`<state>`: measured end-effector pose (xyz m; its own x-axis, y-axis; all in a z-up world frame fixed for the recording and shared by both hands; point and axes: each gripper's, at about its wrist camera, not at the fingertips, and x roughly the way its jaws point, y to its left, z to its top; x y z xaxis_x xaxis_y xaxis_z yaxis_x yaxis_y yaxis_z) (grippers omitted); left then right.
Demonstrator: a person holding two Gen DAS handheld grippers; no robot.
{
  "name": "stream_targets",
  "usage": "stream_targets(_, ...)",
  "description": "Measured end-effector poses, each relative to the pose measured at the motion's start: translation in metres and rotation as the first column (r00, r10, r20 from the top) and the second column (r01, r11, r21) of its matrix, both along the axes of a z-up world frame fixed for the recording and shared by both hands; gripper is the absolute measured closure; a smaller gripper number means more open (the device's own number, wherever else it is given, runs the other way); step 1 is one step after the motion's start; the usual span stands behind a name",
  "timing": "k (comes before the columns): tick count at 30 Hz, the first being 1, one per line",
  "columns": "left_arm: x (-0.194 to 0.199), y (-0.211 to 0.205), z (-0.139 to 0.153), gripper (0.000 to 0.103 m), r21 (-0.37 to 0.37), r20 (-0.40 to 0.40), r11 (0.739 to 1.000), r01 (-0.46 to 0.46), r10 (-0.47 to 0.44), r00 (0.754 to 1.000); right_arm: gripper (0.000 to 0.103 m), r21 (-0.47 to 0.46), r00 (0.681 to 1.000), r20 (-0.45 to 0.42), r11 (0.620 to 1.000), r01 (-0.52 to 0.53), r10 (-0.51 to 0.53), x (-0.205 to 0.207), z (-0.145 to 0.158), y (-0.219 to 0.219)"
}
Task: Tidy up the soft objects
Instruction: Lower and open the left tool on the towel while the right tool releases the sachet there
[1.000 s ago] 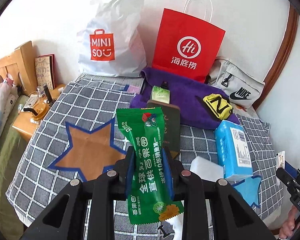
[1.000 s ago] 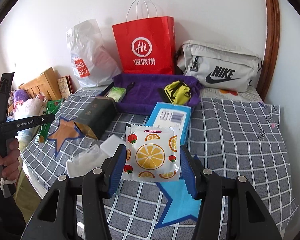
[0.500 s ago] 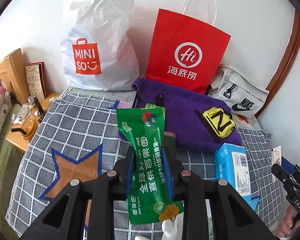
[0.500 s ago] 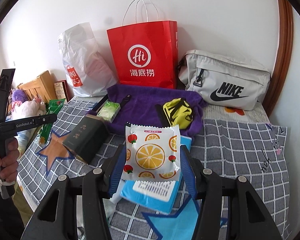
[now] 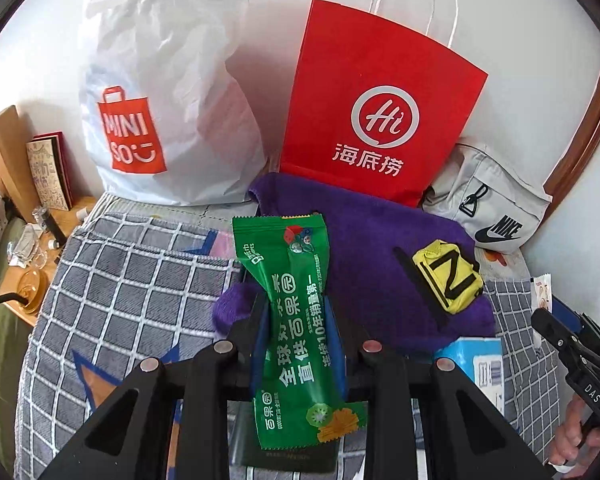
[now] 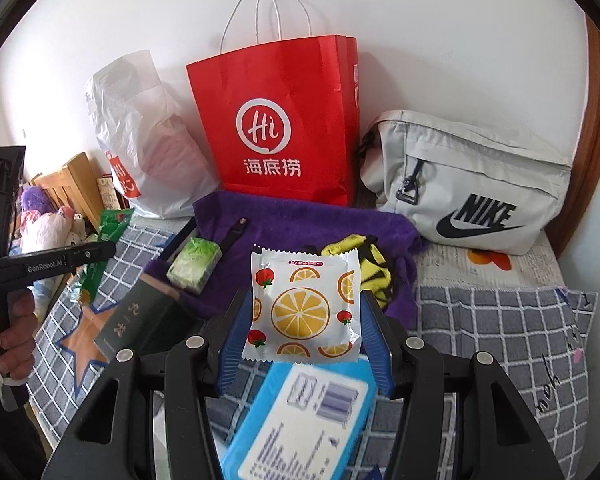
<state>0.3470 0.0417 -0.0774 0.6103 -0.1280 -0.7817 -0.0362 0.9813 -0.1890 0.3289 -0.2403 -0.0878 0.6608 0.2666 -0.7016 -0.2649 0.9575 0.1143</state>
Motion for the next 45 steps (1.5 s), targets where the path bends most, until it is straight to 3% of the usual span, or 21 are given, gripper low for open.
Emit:
stream_targets(4,0.021,-0.005,-0.002,0.078,0.001,-0.008,1.000,0.006,-0.006,1.000,0.050,0.030,1.000,-0.003,0.999,-0.012,0.012,0.026,0.000,0.002)
stream_targets(10,0.051,-0.019,-0.009,0.078,-0.023,-0.021,0.999,0.023,-0.023,1.000,0.050,-0.004,1.000,0.019,1.000,-0.009,0.009,0.059,-0.004,0.008)
stream_targets(19,0.092,-0.033,-0.031,0.078,-0.028,-0.064,0.999,0.047,-0.049,0.997,0.050,-0.023,0.998,-0.058,0.999,-0.034,0.032,0.092,-0.040,0.010)
stream_targets(30,0.123,-0.045,-0.065,0.077,-0.048,-0.140,0.996,0.072,-0.078,0.987,0.050,-0.019,0.982,-0.163,0.995,-0.100,0.096,0.111,-0.073,0.015)
stream_targets(37,0.129,-0.042,-0.081,0.076,-0.071,-0.167,0.994,0.083,-0.093,0.981,0.049,-0.090,0.969,-0.230,0.990,-0.110,0.087,0.121,-0.102,0.021)
stream_targets(45,0.135,-0.041,-0.091,0.075,-0.087,-0.191,0.992,0.088,-0.103,0.976,0.049,-0.088,0.968,-0.239,0.990,-0.107,0.083,0.122,-0.106,0.022)
